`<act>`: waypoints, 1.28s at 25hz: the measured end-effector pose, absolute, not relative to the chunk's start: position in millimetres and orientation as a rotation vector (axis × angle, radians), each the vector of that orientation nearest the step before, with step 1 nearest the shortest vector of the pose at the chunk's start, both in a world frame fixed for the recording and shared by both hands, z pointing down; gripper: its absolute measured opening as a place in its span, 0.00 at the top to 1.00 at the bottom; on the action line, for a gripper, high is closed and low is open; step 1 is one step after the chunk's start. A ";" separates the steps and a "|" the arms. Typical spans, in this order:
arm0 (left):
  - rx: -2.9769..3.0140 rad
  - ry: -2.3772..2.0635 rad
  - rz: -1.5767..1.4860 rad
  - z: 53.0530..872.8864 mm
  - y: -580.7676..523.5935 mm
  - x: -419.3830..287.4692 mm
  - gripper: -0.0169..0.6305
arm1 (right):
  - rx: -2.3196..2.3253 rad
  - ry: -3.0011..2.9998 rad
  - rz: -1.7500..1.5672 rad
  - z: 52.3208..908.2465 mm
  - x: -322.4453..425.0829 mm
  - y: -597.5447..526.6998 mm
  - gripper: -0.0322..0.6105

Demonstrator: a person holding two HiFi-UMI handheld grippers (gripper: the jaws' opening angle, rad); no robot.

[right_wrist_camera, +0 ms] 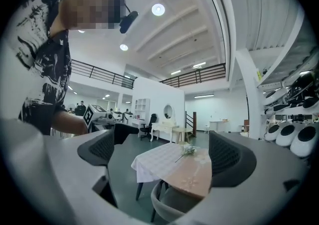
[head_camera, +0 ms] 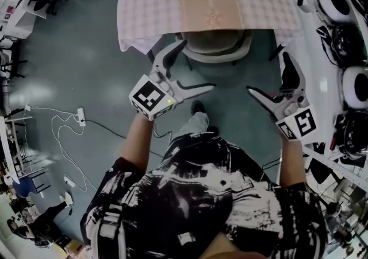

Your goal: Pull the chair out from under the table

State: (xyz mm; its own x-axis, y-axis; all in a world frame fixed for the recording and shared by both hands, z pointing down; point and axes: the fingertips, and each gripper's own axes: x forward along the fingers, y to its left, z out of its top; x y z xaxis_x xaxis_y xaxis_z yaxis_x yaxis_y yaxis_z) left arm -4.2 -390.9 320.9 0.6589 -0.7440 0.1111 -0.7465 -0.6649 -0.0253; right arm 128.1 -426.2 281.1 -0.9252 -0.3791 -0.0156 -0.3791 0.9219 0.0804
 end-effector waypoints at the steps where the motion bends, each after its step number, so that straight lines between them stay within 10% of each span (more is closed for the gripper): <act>1: 2.840 -1.274 0.189 324.7 -400.0 -11.3 0.11 | 0.598 -3.065 -0.127 285.1 119.6 -436.9 0.06; 32: 2.568 -0.743 1.438 666.6 -547.5 37.5 0.11 | -0.461 -2.190 -0.530 651.5 31.2 -541.2 0.06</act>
